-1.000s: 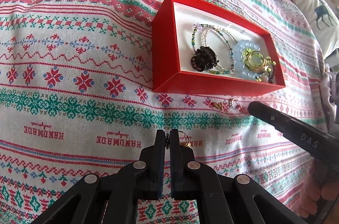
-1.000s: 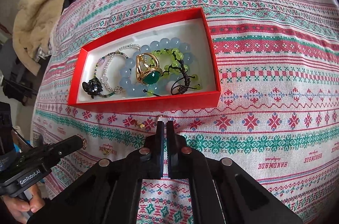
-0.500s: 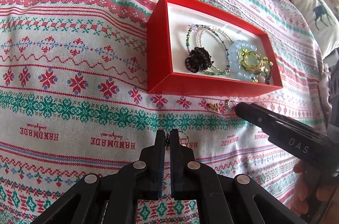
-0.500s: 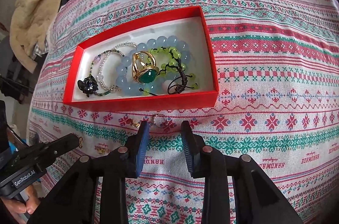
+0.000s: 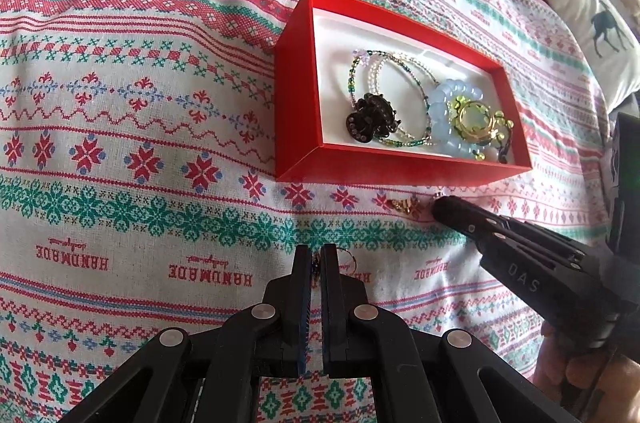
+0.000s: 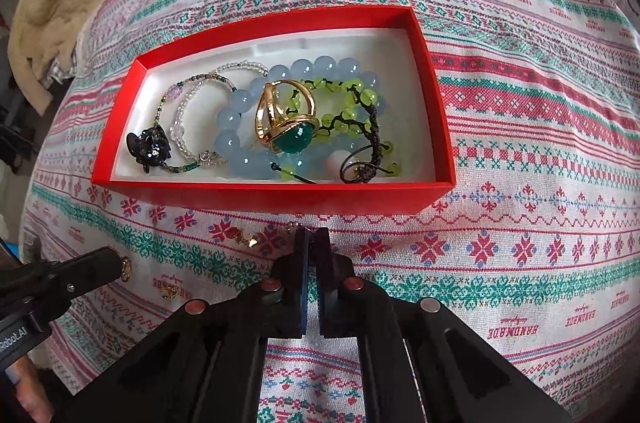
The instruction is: Organize jewelry
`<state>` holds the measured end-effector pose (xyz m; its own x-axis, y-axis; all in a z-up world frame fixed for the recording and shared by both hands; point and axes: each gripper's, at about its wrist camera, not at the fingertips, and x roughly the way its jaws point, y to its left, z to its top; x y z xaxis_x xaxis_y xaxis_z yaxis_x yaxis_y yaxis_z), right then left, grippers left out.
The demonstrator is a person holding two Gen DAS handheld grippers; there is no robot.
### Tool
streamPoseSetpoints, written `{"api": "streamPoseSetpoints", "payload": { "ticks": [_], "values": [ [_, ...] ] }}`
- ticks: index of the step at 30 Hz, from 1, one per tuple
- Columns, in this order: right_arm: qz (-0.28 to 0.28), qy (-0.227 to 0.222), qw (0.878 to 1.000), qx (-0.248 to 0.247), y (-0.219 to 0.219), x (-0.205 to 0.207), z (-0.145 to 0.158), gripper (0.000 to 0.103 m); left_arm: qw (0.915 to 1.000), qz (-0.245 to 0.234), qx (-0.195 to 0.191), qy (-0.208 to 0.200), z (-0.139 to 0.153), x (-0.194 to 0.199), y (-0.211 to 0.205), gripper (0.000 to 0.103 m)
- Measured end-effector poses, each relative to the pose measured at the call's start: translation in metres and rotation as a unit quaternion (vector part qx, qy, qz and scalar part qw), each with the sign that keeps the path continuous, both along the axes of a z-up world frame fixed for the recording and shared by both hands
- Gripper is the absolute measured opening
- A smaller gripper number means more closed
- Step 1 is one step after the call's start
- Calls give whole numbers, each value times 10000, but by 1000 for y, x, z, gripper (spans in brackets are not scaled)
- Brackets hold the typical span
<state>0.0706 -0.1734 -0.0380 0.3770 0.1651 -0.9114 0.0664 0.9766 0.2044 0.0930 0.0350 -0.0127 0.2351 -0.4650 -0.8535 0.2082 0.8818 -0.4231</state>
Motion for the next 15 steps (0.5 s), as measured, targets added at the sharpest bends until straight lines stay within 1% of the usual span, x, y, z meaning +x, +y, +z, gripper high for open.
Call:
{"api": "streamPoseSetpoints", "payload": {
  "ticks": [4, 6, 10, 11, 13, 14, 15],
  "values": [
    [-63, -26, 9997, 225, -9, -5, 7, 2, 10000, 31, -46, -31, 4, 2, 3, 0],
    [-102, -73, 9994, 331, -12, -7, 12, 0, 10000, 45, -67, -45, 5, 2, 3, 0],
    [-187, -202, 9990, 350, -17, -11, 19, 0, 9999, 28, -83, -66, 7, 4, 3, 0],
    [-215, -197, 9989, 372, -18, -11, 19, 3, 9999, 24, -73, -63, 6, 4, 3, 0],
    [-183, -62, 9995, 266, -16, -10, 15, 9, 10000, 6, -46, -54, 5, 4, 0, 0],
    [-169, -41, 9996, 201, -13, -8, 12, 24, 10000, 0, -30, -46, 4, 3, -2, 0],
    [-146, -60, 9998, 153, -10, -7, 11, 33, 10000, -8, -18, -40, 3, 3, -2, 0]
  ]
}}
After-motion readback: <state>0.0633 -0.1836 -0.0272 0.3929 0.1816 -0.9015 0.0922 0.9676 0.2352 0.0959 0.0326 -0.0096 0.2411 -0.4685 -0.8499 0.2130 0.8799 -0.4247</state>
